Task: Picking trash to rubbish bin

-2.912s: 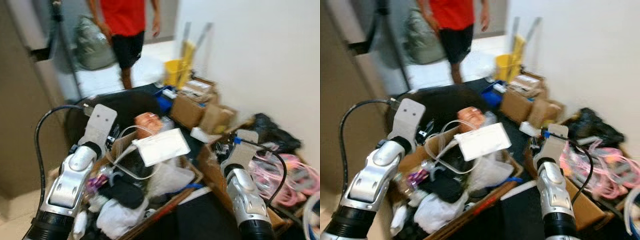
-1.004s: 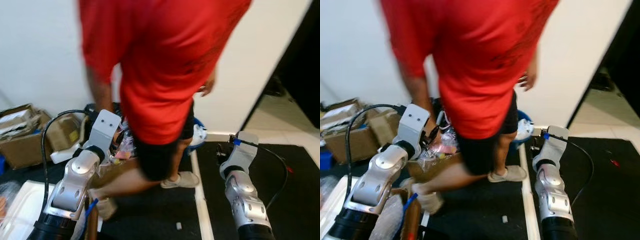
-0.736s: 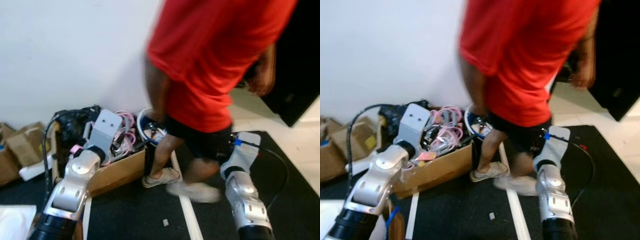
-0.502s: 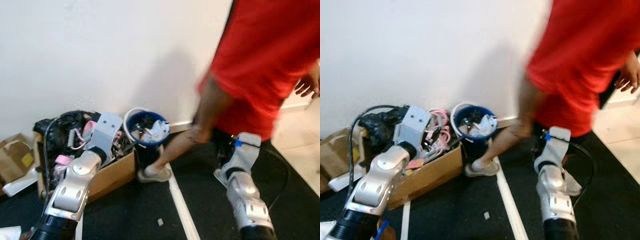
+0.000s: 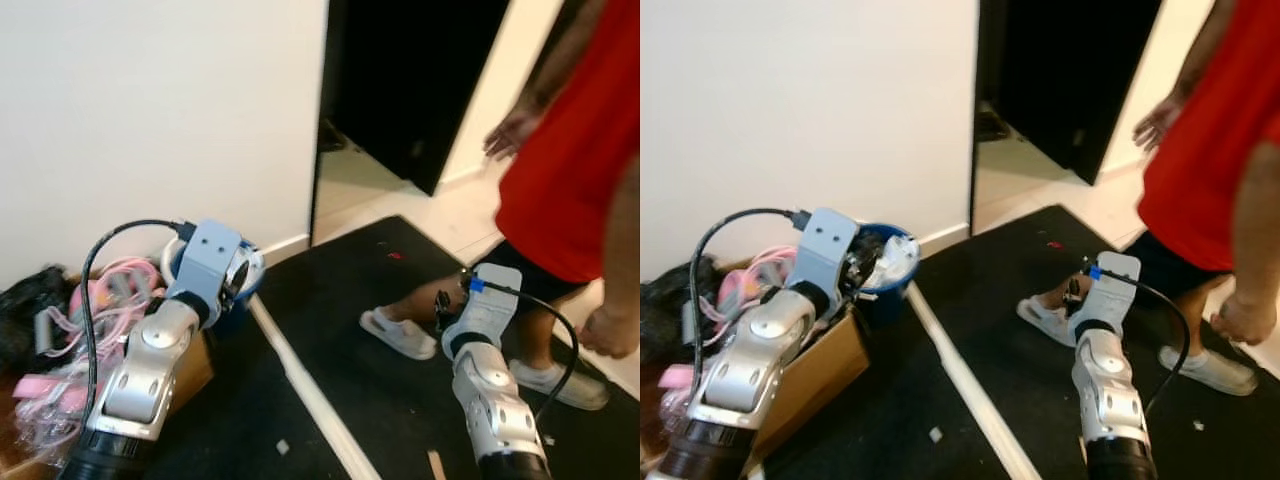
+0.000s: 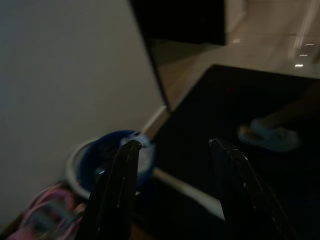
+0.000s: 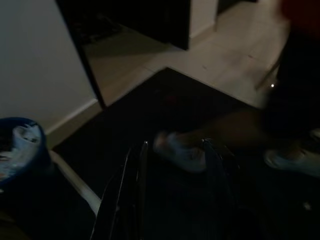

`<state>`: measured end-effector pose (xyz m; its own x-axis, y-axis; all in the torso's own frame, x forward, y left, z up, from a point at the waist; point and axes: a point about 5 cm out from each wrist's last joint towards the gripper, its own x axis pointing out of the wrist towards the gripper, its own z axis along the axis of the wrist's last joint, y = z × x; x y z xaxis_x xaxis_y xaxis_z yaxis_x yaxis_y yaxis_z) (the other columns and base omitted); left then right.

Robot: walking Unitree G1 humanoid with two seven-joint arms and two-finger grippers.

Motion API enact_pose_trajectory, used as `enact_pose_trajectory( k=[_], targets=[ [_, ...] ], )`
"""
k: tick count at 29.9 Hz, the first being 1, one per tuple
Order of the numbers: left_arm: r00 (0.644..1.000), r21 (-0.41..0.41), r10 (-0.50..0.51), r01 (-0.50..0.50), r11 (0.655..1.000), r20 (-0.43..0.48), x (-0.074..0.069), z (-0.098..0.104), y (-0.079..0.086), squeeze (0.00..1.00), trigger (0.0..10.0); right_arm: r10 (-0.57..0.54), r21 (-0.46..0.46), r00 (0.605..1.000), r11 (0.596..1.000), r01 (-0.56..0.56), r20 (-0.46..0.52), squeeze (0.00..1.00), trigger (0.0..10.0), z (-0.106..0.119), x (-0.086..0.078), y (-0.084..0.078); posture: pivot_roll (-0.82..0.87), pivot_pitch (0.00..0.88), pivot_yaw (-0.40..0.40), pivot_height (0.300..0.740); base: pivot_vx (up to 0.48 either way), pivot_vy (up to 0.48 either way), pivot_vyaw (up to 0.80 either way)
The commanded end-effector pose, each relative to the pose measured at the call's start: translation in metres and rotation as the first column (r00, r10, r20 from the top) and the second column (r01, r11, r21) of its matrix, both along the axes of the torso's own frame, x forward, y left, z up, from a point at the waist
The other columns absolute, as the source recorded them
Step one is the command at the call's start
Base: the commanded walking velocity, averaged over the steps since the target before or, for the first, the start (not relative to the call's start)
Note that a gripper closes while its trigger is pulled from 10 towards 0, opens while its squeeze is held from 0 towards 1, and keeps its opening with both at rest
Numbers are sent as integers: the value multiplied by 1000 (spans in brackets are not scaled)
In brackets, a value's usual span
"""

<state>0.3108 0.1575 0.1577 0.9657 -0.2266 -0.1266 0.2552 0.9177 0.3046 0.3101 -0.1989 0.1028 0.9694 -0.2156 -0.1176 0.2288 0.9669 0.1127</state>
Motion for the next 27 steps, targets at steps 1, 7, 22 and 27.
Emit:
enact_pose_trajectory(
  k=[1,7,22,27],
  targets=[
    [1000,0,5,-5,1000,-23,-2,-4,1,0,10000,11,4,1000,1000,-11,-13,0,10000,-3,-1,2,57,80,18,740,0,0,-800],
    [1000,-17,18,-19,1000,-20,-2,-3,3,0,10000,23,-11,1000,1000,-23,-3,0,10000,-1,-1,3,54,81,16,740,0,0,-800],
    [998,-42,64,-65,997,-19,1,-3,8,0,10000,42,-37,999,998,-42,6,0,10000,2,-1,6,49,93,18,740,0,0,-800],
    [998,-40,57,-58,998,-20,1,-3,8,0,10000,43,-35,999,998,-43,9,0,10000,3,0,8,46,93,18,740,0,0,-800]
  ],
)
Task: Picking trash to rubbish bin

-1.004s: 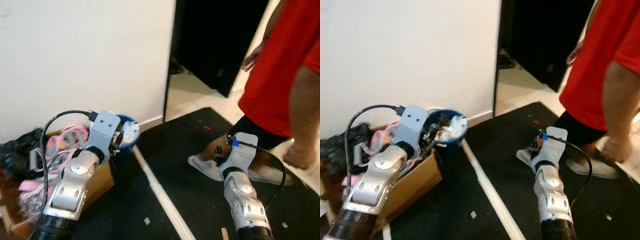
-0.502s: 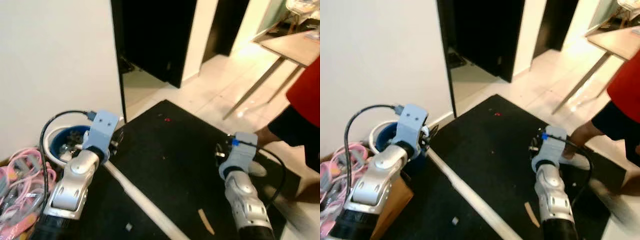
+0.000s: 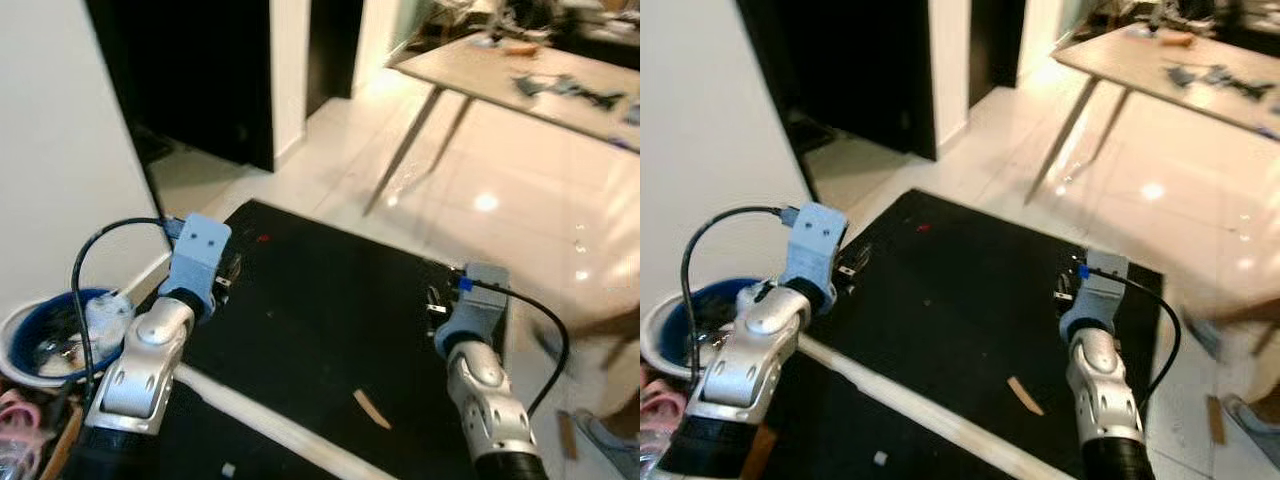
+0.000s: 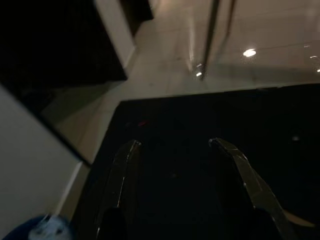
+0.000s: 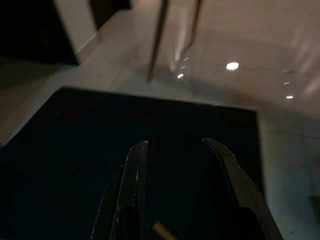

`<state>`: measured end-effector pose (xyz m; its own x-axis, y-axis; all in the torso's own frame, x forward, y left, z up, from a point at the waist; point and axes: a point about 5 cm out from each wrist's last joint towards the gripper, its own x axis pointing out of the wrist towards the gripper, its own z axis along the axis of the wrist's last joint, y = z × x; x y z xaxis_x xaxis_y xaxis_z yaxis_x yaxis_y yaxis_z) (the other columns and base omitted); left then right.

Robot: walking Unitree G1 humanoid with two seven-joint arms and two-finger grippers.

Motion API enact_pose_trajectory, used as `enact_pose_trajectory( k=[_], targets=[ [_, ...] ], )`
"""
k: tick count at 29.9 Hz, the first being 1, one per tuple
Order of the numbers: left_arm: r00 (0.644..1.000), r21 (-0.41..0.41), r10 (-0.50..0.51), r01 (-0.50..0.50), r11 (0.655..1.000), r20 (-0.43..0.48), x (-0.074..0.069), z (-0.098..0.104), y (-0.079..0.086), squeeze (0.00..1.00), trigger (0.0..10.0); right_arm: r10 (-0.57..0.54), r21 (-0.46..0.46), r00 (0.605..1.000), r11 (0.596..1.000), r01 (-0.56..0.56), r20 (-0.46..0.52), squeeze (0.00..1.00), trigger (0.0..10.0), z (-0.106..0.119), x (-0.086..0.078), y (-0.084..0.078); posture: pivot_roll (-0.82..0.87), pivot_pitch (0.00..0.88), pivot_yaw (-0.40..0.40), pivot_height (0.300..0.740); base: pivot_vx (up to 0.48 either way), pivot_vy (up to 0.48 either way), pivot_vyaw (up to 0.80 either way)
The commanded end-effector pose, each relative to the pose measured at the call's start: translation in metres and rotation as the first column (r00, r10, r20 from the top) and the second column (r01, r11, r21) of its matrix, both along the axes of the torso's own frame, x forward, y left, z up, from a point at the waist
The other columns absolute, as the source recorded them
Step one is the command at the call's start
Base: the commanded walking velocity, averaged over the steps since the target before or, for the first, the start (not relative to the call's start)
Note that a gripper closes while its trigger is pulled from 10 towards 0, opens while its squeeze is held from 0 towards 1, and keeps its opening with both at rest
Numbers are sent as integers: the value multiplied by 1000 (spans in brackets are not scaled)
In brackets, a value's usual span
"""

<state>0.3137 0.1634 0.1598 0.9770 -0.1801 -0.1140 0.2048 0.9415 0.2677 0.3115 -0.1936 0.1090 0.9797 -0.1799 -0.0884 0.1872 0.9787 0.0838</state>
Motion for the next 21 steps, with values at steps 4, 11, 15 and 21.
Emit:
enact_pose_trajectory(
  k=[4,11,15,21],
  targets=[
    [1000,-12,12,-13,1000,-22,-2,-5,4,0,10000,14,-7,1000,1000,-14,-10,0,10000,-3,-1,5,48,95,22,740,0,0,-800],
    [999,-17,-15,15,1000,-28,-3,-5,1,0,10000,11,-3,1000,1000,-11,-14,0,10000,-4,-2,6,49,94,26,740,0,0,-800],
    [1000,-12,-5,4,1000,-19,-1,-3,1,0,10000,9,-1,1000,1000,-9,-14,0,10000,-4,-2,7,50,94,26,740,0,0,-800],
    [1000,-17,-18,17,1000,-19,-1,-3,0,0,10000,-1,-3,1000,1000,1,-12,0,10000,-3,-3,4,46,87,34,740,0,0,-800]
  ],
)
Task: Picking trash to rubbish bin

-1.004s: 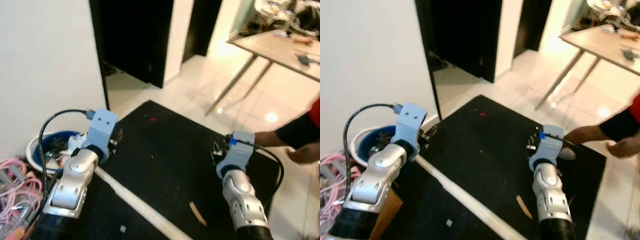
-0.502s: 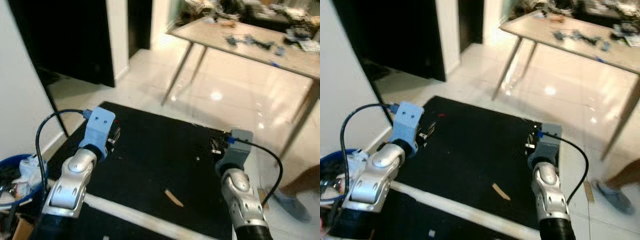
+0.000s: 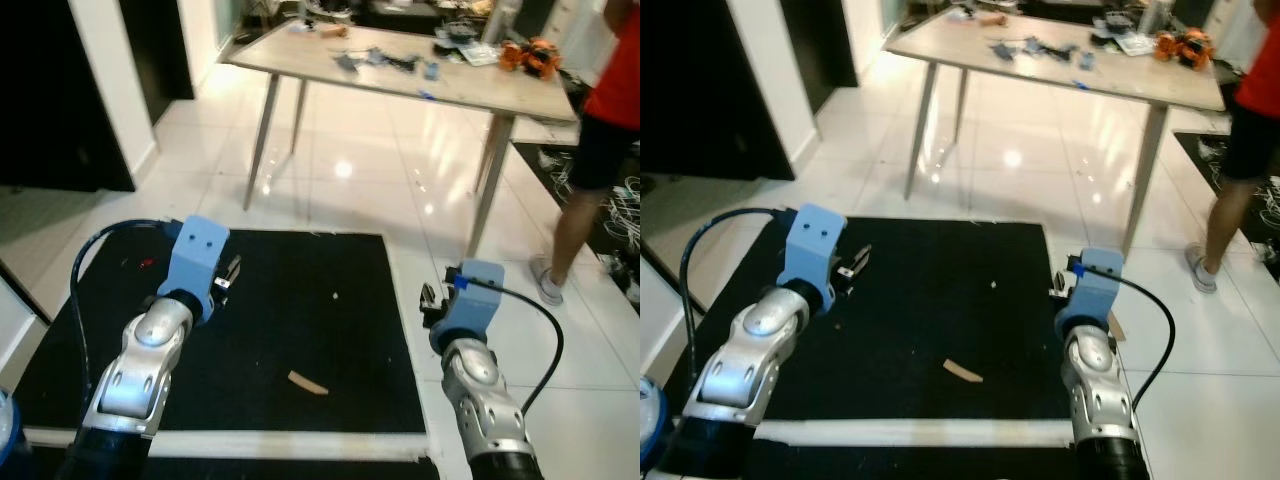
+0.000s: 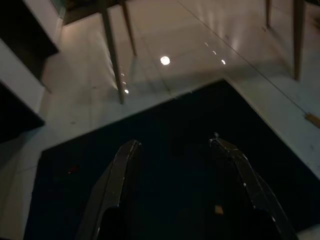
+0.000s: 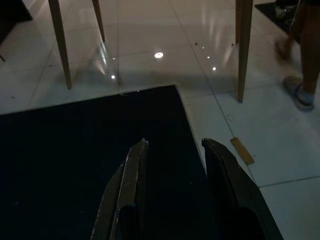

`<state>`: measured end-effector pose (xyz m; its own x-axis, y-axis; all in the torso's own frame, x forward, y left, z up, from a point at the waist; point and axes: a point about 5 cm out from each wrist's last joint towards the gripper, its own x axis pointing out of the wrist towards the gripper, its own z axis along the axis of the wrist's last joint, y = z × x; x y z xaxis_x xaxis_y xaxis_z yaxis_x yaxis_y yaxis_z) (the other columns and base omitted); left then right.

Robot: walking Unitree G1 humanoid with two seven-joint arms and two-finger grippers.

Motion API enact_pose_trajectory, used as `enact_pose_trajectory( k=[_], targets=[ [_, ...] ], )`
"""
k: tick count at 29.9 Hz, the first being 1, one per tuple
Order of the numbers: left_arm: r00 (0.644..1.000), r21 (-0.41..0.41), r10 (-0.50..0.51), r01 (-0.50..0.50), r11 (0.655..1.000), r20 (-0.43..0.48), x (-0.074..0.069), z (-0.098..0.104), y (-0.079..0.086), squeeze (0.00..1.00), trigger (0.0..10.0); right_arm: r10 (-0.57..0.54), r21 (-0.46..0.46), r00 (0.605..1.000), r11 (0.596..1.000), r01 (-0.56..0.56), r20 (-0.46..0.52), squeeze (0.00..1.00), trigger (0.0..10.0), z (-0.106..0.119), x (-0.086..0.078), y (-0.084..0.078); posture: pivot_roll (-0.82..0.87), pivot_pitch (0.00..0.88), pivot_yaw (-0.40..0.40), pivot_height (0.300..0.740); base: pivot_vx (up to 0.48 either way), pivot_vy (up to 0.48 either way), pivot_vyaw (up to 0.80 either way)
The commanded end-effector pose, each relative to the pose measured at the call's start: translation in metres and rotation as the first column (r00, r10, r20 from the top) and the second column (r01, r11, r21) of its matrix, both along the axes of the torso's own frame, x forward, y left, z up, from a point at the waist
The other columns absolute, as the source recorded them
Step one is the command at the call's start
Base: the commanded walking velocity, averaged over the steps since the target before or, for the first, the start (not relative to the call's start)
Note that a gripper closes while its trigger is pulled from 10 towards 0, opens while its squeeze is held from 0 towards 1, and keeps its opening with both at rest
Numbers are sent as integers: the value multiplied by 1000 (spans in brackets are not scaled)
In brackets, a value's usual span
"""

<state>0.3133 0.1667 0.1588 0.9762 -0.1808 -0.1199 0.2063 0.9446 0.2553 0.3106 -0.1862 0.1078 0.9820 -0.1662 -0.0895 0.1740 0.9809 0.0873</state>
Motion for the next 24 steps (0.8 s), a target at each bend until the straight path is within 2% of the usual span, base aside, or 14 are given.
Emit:
enact_pose_trajectory(
  k=[1,13,21,24],
  targets=[
    [1000,-13,-23,23,1000,-3,-1,-1,-5,0,10000,-21,-9,1000,1000,20,-11,0,10000,-2,-2,-6,47,86,35,740,0,0,-800],
    [999,-21,-45,45,999,6,0,3,-9,0,10000,-41,-8,999,999,41,-9,0,10000,-2,-3,-10,45,79,39,740,0,0,-800],
    [997,-54,-73,73,996,4,0,3,-8,0,10000,-43,-36,999,998,42,-28,0,10000,-6,-3,-7,45,77,40,740,0,0,0],
    [998,-56,-70,70,996,-1,0,3,-7,0,10000,-43,-34,999,999,42,-31,0,10000,-7,-3,-6,44,80,41,740,305,0,0]
  ],
)
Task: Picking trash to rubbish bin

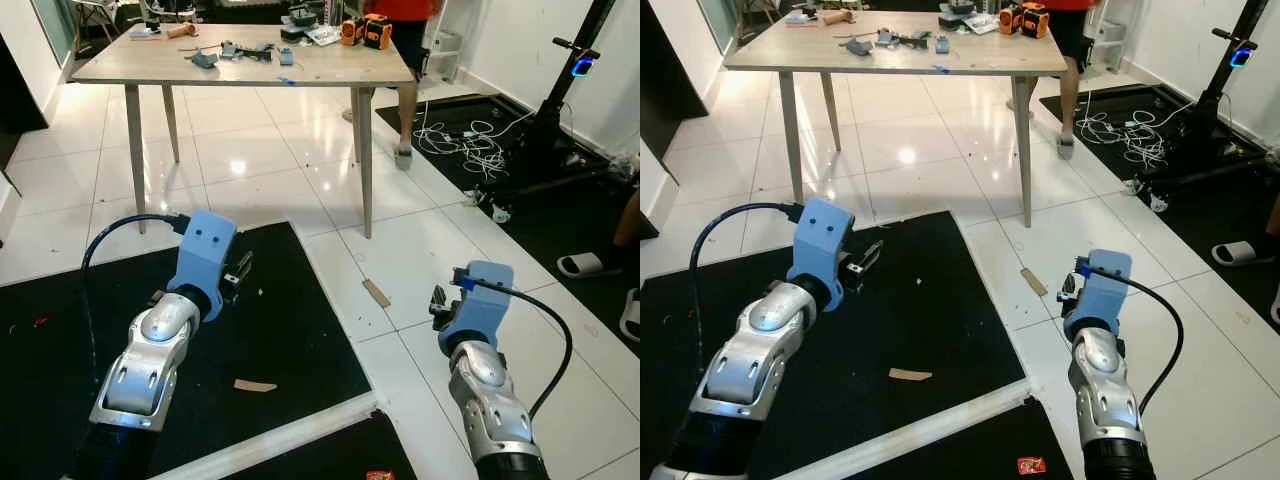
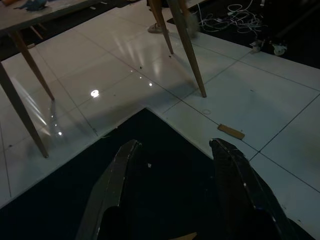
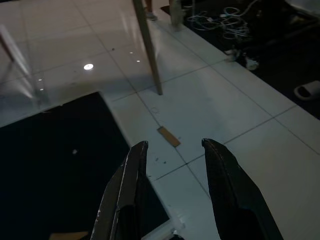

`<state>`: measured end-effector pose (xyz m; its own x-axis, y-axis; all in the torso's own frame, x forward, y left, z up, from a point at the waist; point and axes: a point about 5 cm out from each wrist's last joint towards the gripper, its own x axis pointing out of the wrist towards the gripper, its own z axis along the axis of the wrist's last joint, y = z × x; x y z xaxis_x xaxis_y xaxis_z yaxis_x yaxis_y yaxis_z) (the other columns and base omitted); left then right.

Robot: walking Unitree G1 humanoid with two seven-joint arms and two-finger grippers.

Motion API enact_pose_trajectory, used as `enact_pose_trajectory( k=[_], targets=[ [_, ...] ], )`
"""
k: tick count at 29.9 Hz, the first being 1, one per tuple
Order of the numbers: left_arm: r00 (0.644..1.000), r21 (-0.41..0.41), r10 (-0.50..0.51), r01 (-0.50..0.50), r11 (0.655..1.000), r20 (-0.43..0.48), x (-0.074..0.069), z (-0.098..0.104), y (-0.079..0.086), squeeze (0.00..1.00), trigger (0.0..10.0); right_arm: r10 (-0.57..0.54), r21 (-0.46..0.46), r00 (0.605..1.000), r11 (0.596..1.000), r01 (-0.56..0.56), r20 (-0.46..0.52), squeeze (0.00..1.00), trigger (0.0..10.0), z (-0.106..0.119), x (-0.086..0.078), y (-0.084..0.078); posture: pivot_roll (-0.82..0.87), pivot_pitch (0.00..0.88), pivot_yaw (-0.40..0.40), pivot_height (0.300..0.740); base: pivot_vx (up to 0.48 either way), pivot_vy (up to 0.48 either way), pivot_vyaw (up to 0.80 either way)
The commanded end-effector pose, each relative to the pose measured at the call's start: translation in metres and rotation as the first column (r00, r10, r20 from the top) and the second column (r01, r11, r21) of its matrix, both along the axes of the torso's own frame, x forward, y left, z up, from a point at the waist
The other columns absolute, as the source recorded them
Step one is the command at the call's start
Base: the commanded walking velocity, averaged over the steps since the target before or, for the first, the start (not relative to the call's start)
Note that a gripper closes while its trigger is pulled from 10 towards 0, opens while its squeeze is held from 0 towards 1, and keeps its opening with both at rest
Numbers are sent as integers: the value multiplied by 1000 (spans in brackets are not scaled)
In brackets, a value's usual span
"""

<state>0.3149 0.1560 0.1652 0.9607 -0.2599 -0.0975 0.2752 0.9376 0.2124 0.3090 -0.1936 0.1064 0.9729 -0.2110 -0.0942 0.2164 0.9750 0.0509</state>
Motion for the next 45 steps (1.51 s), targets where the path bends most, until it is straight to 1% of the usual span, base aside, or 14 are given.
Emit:
enact_pose_trajectory(
  k=[1,9,16,20,24,26,29,30,31,32,34,35,39,45],
  targets=[
    [1000,-6,6,-6,1000,-16,-1,-4,4,0,10000,1,4,1000,1000,-1,-21,0,10000,-6,-1,1,44,80,41,740,379,0,0],
    [1000,-30,5,-5,1000,-23,-2,-6,4,0,10000,67,18,997,998,-68,38,0,10000,2,-1,9,36,88,42,740,424,0,0],
    [1000,-32,3,-4,999,-22,-1,-7,3,0,10000,91,1,995,996,-91,43,0,10000,5,0,10,35,92,37,740,446,0,0],
    [1000,-34,6,-7,999,-19,0,-6,3,0,10000,102,-15,994,995,-102,45,0,10000,5,1,10,39,90,32,740,457,0,0],
    [1000,-35,21,-21,999,-14,0,-5,5,0,10000,163,-83,985,984,-158,60,0,10000,8,2,16,41,90,15,740,456,0,0],
    [999,-41,47,-47,998,-3,-1,-5,8,0,10000,286,-174,955,947,-269,75,0,10000,12,4,31,43,91,-7,740,459,0,0],
    [998,-47,55,-55,997,2,-1,-5,10,0,10000,336,-220,939,924,-313,74,0,10000,13,4,37,43,91,-7,740,461,0,0],
    [997,-74,78,-78,994,2,-2,-8,12,0,10000,413,-285,909,879,-382,56,0,10000,9,3,46,49,93,-28,740,446,0,0],
    [994,-92,114,-113,989,-1,-4,-14,16,0,10000,505,-360,863,808,-466,16,0,10000,0,2,58,53,94,-43,740,450,0,0],
    [994,-92,114,-113,989,-1,-4,-14,16,0,10000,505,-360,863,808,-466,16,0,10000,0,2,58,53,94,-43,740,450,0,0],
    [990,-79,139,-139,987,-12,-9,-23,21,0,10000,597,-432,801,714,-551,-34,0,10000,-9,0,70,59,97,-66,740,452,0,0],
    [989,-76,144,-145,987,-13,-11,-24,22,0,10000,615,-442,787,696,-566,-40,0,10000,-10,0,72,63,97,-80,740,454,0,0],
    [985,-81,172,-172,982,-7,-13,-22,25,0,10000,648,-450,761,670,-590,-34,0,10000,-7,1,78,63,100,-98,740,451,0,0],
    [982,-89,189,-187,978,9,-15,-21,26,0,10000,652,-443,758,680,-584,1,0,10000,-1,6,80,63,101,-105,740,451,0,0]
  ],
)
